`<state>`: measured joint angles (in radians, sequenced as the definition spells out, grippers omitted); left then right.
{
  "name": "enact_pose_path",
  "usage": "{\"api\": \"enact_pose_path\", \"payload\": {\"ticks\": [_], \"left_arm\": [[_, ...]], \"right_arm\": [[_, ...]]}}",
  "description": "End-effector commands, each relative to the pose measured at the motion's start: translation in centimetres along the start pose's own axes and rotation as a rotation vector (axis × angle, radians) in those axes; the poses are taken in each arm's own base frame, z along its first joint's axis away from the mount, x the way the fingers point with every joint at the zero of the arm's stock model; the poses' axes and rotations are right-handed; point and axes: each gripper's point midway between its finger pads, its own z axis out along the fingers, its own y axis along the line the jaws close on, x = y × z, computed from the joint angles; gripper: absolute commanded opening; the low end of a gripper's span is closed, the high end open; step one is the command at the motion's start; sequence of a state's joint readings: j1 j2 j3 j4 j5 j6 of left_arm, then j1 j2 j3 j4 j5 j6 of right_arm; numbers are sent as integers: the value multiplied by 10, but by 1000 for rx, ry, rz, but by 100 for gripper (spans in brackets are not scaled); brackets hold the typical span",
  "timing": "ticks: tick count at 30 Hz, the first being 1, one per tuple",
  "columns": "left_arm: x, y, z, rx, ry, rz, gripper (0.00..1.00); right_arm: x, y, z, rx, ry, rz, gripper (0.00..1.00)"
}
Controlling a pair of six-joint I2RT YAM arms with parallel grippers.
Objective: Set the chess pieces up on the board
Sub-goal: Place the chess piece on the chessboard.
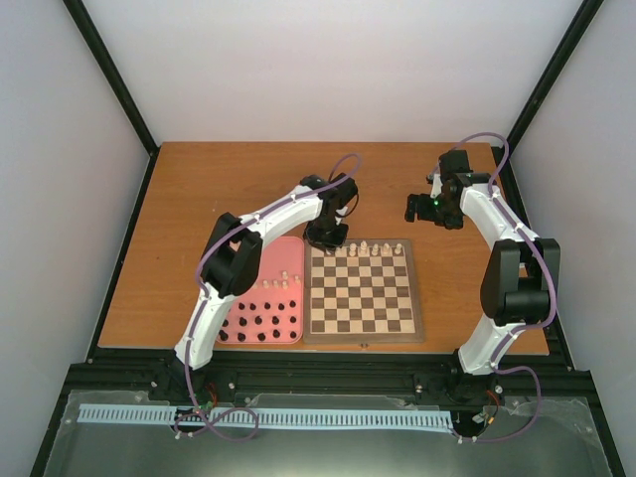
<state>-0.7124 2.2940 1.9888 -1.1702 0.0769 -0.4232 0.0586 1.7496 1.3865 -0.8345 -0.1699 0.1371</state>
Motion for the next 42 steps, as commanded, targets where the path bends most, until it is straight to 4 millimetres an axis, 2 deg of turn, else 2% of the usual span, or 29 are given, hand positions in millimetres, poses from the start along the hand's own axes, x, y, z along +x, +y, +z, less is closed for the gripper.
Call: {"api": "enact_pose_path", "payload": {"ticks": [1, 6, 14, 34, 42], "left_arm": [[-1, -7, -4, 6, -8, 11, 20], [-2, -7, -7, 5, -12, 13, 26], [-3, -8, -15, 10, -30, 18, 31], [-9, -5, -29, -11, -62, 24, 37], [-16, -7, -42, -14, -93, 30, 37]], "right_arm": [[-4, -3, -1, 1, -11, -5, 100], [-4, -3, -1, -2, -10, -4, 100], [-4, -2, -1, -3, -10, -7, 100], [-3, -2, 0, -7, -8, -6, 100], [-5, -1, -2, -10, -13, -6, 100]]}}
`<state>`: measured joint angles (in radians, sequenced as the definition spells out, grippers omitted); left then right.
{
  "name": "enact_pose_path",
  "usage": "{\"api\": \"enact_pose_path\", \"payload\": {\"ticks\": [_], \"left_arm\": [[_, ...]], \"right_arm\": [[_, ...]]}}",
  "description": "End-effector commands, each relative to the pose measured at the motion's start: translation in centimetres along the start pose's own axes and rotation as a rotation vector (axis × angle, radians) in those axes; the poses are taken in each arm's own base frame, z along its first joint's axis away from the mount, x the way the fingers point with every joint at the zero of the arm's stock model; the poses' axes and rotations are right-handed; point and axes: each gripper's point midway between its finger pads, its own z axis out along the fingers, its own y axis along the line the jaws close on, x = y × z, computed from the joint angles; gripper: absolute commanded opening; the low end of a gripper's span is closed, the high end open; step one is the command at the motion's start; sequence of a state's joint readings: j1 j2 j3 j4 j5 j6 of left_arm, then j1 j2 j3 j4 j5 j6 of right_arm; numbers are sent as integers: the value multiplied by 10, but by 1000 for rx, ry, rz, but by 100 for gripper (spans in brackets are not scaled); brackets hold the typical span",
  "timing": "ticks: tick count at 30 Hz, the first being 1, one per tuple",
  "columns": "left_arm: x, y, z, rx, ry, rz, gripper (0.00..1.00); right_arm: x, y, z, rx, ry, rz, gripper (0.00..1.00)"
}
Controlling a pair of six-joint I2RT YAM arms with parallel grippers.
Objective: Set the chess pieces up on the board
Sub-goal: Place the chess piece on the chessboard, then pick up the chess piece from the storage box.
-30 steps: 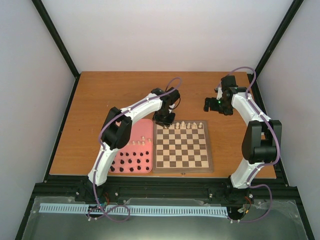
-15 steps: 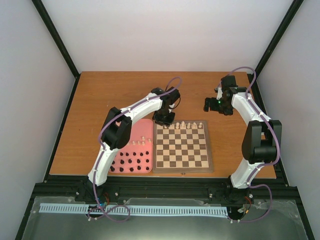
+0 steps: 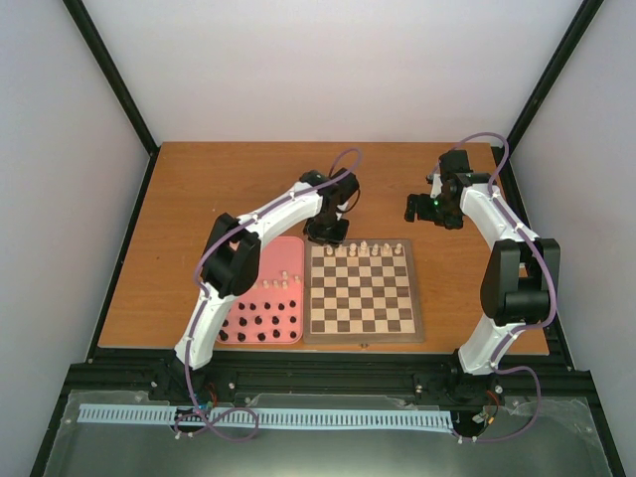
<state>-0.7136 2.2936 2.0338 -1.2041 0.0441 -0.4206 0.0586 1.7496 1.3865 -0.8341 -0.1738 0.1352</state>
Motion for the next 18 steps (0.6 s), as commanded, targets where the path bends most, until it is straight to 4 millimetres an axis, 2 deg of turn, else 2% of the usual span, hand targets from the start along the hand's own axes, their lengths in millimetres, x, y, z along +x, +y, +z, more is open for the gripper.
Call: {"api": "enact_pose_path", "payload": {"ticks": [1, 7, 10, 13, 15, 18], "left_arm": [[-12, -10, -33, 15, -76, 26, 37], [-22, -10, -54, 11, -125, 30, 37], [-29, 2, -69, -6, -164, 4, 40], [-35, 32, -82, -38, -189, -53, 44], [-38, 65, -92, -63, -206, -121, 44], [-26, 111, -99, -101, -211, -221, 44]], "right_arm": [[-5, -1, -2, -7, -13, -5, 100], [-5, -1, -2, -8, -12, -4, 100], [-5, -1, -2, -9, -12, -6, 100], [-4, -1, -2, -11, -11, -5, 100], [-5, 0, -2, -13, -13, -5, 100], [-5, 0, -2, -16, -14, -3, 100]]}}
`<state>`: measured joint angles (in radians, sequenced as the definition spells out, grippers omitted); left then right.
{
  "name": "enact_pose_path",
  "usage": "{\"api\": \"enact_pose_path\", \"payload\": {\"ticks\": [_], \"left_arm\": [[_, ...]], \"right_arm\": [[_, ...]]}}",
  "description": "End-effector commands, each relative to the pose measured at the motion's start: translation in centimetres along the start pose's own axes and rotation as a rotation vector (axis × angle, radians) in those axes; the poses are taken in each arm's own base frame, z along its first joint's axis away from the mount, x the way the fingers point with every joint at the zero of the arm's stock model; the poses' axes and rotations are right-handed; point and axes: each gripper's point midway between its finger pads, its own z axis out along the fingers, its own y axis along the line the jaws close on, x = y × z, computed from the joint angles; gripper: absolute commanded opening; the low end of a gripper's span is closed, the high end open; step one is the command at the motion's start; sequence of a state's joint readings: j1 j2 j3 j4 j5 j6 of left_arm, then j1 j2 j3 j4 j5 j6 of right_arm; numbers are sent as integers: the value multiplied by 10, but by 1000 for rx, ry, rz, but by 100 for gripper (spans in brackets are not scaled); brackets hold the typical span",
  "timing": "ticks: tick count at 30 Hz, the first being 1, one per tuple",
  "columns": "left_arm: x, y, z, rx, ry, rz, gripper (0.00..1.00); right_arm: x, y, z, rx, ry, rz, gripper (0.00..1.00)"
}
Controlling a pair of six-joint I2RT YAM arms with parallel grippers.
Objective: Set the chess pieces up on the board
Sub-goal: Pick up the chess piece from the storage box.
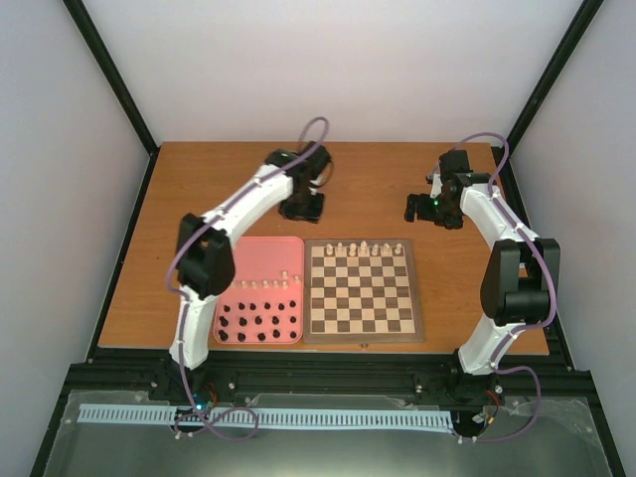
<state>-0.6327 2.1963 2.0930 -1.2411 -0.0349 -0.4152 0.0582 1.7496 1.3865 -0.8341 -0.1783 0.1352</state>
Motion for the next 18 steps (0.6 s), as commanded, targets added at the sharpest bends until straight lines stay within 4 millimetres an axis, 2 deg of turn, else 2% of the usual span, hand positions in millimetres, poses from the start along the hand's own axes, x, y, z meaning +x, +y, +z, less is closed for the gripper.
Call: {"api": "enact_pose_path", "payload": {"ticks": [1, 5, 9, 13, 18], "left_arm": [[-2, 87, -36, -84, -66, -176, 44], [23, 142, -30, -94, -44, -305, 43], [43, 178, -28, -115, -27, -380, 43], [58, 192, -13, -88, 18, -433, 43], [64, 204, 7, -80, 51, -469, 43]], "right_arm": [[-5, 0, -2, -11, -13, -4, 100], [-6, 0, -1, -14, -13, -4, 100], [-5, 1, 1, -20, -7, -2, 100], [-5, 1, 1, -19, -5, -2, 100], [-4, 0, 2, -14, -2, -2, 100]]}}
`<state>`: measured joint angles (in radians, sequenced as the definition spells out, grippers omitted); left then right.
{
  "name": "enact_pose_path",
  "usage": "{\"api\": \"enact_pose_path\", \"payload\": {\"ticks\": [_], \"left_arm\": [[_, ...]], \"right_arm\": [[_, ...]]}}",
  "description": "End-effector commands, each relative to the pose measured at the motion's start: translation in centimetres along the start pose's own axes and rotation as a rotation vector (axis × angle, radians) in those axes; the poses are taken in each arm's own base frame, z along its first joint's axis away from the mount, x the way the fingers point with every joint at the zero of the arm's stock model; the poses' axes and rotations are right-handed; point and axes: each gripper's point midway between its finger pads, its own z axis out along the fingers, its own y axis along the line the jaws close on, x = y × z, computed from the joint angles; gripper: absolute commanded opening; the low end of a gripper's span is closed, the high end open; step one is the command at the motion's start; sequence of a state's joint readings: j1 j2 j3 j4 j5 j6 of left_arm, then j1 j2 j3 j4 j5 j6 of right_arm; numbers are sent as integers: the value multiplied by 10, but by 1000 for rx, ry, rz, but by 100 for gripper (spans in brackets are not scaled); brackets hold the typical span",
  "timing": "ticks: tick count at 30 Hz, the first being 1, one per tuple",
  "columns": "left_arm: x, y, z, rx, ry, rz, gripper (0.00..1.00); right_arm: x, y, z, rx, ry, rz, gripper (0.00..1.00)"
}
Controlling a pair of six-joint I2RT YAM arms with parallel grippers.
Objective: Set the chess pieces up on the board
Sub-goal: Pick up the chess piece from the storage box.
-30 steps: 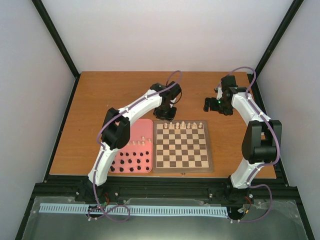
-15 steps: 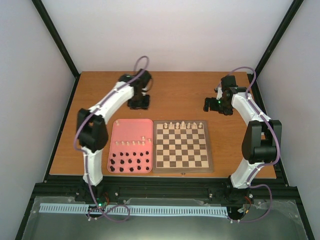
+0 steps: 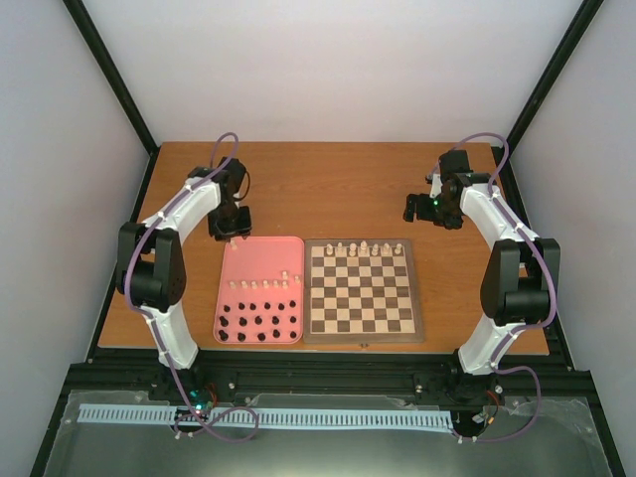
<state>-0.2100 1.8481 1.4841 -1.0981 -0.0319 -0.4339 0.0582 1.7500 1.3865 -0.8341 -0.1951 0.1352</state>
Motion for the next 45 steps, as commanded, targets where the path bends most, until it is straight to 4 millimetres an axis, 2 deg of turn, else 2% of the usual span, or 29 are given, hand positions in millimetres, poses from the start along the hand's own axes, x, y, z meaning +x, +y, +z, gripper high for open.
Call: {"api": "enact_pose_path", "payload": {"ticks": [1, 6, 17, 22, 29, 38, 45], "left_arm": [[-14, 2, 7, 43, -23, -40, 43], [-18, 8, 17, 38, -10, -51, 43], [-6, 18, 44, 29, 46, -68, 42], [-8, 17, 52, 29, 54, -72, 42], [-14, 16, 61, 20, 65, -64, 37], [-18, 17, 63, 11, 64, -59, 32], [-17, 20, 63, 1, 68, -55, 23]], "right_arm": [[-5, -3, 1, 2, -5, -3, 100], [-4, -4, 1, 9, -6, -6, 100], [-3, -5, 4, 13, 4, -4, 100], [-3, -6, 4, 20, 4, -5, 100], [-2, -8, 3, 27, 5, -6, 100], [-2, -8, 5, 28, 8, -6, 100], [-1, -8, 6, 28, 13, -6, 100]]}}
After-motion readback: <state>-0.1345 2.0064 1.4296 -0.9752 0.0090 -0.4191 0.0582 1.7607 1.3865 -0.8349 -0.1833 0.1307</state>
